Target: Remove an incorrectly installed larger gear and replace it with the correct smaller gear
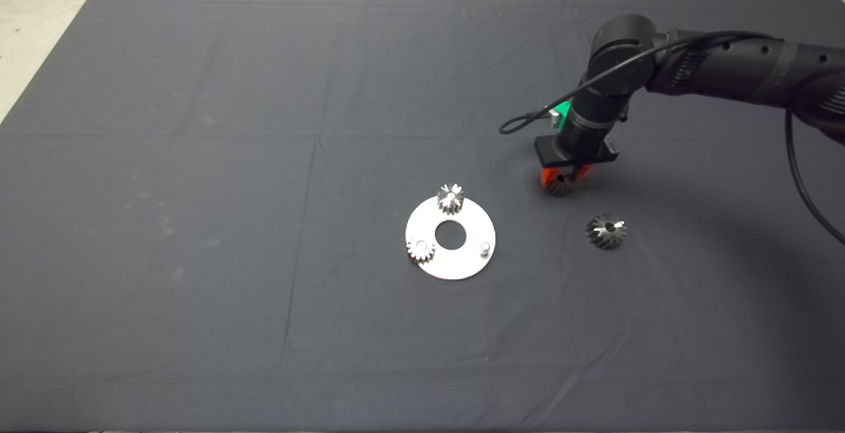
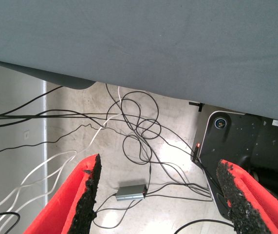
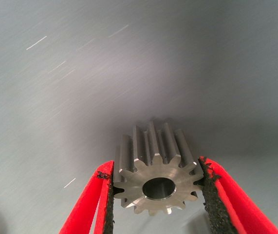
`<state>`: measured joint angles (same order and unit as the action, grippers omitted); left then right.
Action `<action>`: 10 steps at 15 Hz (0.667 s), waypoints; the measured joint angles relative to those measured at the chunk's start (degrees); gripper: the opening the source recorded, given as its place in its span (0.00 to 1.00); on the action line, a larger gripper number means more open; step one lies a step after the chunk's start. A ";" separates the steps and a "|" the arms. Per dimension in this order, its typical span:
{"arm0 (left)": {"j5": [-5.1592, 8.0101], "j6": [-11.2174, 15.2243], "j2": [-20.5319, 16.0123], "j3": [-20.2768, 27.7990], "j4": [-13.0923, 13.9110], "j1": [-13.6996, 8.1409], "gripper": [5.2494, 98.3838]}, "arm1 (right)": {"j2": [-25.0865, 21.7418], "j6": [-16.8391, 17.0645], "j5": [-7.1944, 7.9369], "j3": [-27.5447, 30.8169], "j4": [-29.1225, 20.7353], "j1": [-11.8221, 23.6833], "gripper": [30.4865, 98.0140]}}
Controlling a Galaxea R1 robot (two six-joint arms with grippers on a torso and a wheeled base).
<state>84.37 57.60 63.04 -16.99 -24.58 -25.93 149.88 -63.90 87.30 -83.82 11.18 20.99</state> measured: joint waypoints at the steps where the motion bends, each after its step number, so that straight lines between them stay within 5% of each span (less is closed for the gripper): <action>1: -0.02 0.02 0.02 0.00 0.00 0.00 0.59 | -0.02 -0.70 -0.01 1.34 -0.65 0.50 0.13; 10: -0.17 1.40 1.43 0.00 0.00 0.00 0.59 | 1.20 -3.39 0.52 7.12 -7.07 10.55 0.08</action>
<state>84.20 59.00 64.46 -16.99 -24.58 -25.93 151.09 -67.29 87.82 -76.69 4.11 31.54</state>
